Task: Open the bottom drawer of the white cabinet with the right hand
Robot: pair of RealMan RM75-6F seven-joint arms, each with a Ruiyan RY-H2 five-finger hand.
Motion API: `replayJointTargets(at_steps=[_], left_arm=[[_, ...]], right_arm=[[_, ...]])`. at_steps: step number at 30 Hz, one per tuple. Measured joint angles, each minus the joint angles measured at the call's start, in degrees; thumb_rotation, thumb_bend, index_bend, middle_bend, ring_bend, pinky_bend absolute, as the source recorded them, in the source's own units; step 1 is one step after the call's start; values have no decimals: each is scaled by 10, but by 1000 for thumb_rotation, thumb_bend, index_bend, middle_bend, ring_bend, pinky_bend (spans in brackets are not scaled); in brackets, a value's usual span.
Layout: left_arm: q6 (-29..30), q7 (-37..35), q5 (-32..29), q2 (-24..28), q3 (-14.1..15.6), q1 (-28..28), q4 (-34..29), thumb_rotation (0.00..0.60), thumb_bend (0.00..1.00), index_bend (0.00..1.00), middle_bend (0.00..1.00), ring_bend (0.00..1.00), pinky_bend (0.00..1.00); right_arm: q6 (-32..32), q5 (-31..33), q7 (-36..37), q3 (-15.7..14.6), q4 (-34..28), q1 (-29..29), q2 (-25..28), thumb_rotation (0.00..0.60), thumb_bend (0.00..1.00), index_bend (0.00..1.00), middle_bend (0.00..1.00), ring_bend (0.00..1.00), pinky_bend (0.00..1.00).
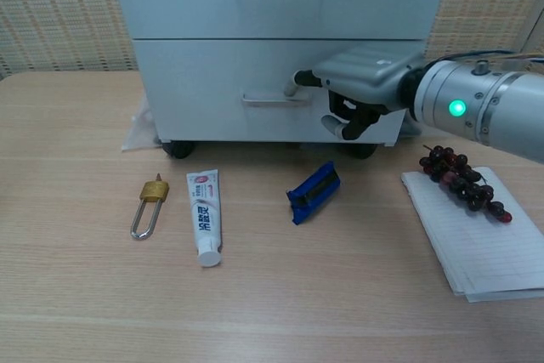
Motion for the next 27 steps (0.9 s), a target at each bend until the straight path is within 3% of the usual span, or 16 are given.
replayJointTargets(at_steps=[11, 27], left_arm=[[0, -1, -2, -2, 0, 1, 3, 600, 270, 124, 69, 77, 148], [-1, 3, -6, -2, 0, 1, 1, 600, 270, 123, 70, 77, 147]], right_arm=[[2, 13, -7, -20, -6, 18, -3, 600, 523, 149, 866, 935, 950], [38, 22, -43, -52, -71, 21, 24, 600, 524, 149, 866, 939, 950]])
